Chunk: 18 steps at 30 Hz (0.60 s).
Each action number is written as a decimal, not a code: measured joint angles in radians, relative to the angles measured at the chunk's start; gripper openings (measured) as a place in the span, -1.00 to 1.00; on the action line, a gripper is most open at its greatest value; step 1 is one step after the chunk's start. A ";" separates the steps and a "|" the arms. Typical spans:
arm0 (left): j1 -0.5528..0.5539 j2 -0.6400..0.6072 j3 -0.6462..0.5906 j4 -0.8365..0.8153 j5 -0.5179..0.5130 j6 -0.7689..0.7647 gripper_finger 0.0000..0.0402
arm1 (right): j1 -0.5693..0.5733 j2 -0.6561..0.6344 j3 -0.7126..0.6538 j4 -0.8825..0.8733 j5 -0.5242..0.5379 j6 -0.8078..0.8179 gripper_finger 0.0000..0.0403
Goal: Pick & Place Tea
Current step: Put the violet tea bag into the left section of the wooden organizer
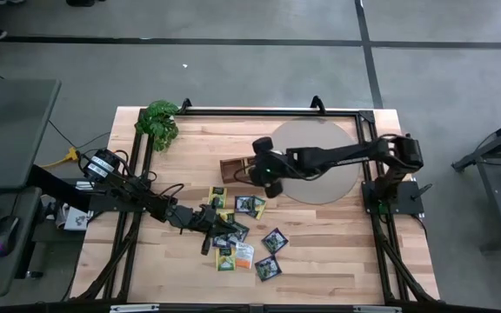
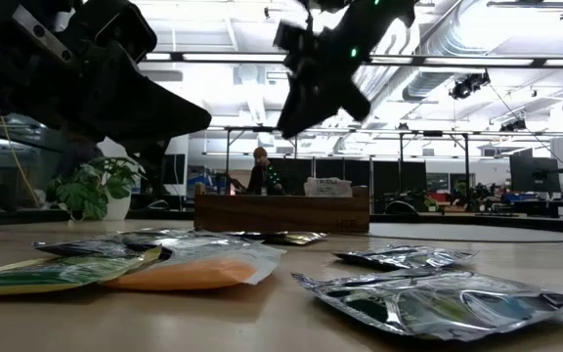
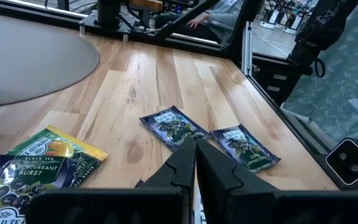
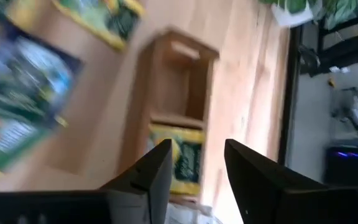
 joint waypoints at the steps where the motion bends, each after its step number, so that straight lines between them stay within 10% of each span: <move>1: 0.000 0.000 0.000 0.000 0.000 -0.001 -0.94 | 0.006 -0.009 0.000 -0.001 -0.018 0.020 -0.31; 18: 0.000 0.000 0.000 -0.002 0.000 -0.023 -0.94 | 0.082 -0.020 0.000 -0.114 -0.182 0.314 -0.96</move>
